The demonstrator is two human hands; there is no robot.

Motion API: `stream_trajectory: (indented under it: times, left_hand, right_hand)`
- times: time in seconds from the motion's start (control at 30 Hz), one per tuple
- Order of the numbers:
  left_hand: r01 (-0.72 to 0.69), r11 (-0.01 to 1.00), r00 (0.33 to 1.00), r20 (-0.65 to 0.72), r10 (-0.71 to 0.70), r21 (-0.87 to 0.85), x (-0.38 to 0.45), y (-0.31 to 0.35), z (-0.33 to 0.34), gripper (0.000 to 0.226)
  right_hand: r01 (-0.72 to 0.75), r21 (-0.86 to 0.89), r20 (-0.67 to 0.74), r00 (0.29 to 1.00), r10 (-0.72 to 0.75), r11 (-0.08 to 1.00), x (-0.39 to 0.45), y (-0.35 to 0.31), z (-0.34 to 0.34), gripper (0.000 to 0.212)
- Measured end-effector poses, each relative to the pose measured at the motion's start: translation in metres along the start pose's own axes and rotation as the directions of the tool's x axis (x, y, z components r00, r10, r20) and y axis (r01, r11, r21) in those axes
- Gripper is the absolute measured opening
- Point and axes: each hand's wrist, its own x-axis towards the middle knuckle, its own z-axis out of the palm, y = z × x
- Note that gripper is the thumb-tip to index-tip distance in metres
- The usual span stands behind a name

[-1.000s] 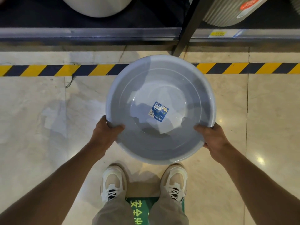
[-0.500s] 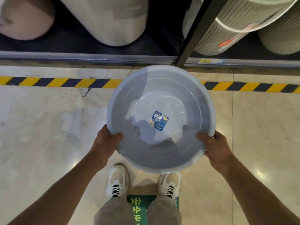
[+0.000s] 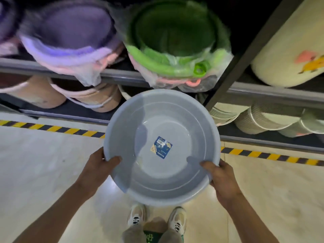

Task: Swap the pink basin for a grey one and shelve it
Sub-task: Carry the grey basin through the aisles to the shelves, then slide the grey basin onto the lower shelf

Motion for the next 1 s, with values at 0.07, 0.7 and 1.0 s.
stream_trajectory:
  times: [0.07, 0.7, 1.0]
  left_hand:
    - [-0.037, 0.999, 0.999, -0.005, 0.037, -0.019, -0.036, 0.039, -0.021, 0.060]
    - [-0.363, 0.906, 0.919, -0.246, 0.308, -0.218, -0.266, 0.260, -0.152, 0.033]
    - [-0.391, 0.882, 0.861, -0.443, 0.250, -0.262, -0.303, 0.259, -0.213, 0.032]
  right_hand:
    - [0.031, 0.002, 0.020, 0.999, -0.031, 1.000, -0.041, -0.035, 0.000, 0.024]
    - [0.430, 0.057, 0.148, 0.889, -0.434, 0.901, -0.312, -0.260, -0.008, 0.024]
    - [0.494, 0.060, 0.346, 0.805, -0.482, 0.867, -0.326, -0.303, 0.062, 0.027]
